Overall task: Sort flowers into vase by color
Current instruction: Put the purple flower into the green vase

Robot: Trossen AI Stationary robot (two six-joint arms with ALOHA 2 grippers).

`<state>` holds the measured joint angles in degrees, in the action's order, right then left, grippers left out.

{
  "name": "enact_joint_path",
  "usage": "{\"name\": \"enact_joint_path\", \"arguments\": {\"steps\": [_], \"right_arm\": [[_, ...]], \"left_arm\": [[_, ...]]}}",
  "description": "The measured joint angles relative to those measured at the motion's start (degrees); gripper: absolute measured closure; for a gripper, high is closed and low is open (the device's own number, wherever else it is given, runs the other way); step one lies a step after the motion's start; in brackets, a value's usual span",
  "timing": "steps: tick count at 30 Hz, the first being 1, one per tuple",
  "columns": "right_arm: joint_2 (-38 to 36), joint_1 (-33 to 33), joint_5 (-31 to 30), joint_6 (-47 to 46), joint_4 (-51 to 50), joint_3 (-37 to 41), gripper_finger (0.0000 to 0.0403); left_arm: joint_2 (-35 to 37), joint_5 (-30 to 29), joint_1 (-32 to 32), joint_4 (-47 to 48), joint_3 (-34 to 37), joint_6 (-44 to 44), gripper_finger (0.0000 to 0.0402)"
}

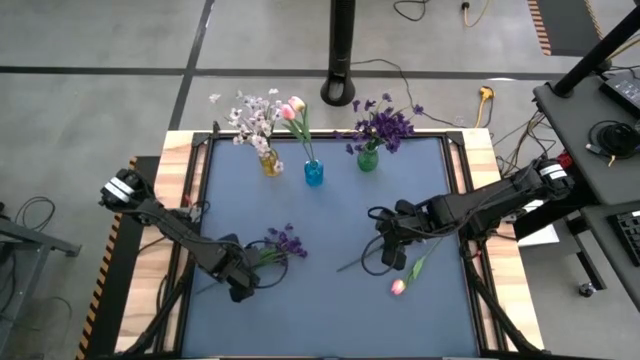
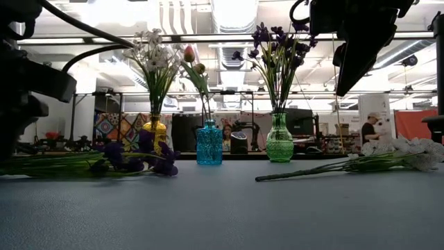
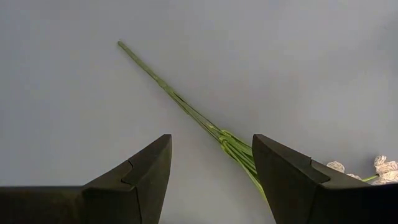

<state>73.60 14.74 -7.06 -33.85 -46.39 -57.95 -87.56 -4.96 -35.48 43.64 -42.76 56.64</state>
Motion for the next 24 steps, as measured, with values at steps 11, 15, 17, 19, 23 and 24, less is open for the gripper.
{"name": "enact_joint_path", "arguments": {"steps": [11,15,17,19,23,24], "right_arm": [[0.0,0.0,-0.4,0.0,0.0,0.0,0.0188],[0.0,0.0,-0.4,0.0,0.1,0.0,0.0188],[0.0,0.0,-0.4,0.0,0.2,0.0,0.0188],[0.0,0.0,-0.4,0.3,0.2,0.0,0.0188],[0.0,0.0,-0.4,0.9,0.2,0.0,0.0188],[0.0,0.0,-0.4,1.5,0.2,0.0,0.0188]], "left_arm": [[0.3,0.3,0.0,0.3,0.2,0.3,0.0300],[0.3,0.3,0.0,0.4,0.2,0.2,0.0332],[0.3,0.2,0.0,0.4,0.2,0.2,0.0346],[0.3,0.0,0.0,0.3,0.2,0.2,0.0360],[0.3,-0.9,0.0,0.2,-0.6,-1.2,0.0390],[0.4,-2.1,0.0,0.0,-1.1,-2.0,0.0394]]}}
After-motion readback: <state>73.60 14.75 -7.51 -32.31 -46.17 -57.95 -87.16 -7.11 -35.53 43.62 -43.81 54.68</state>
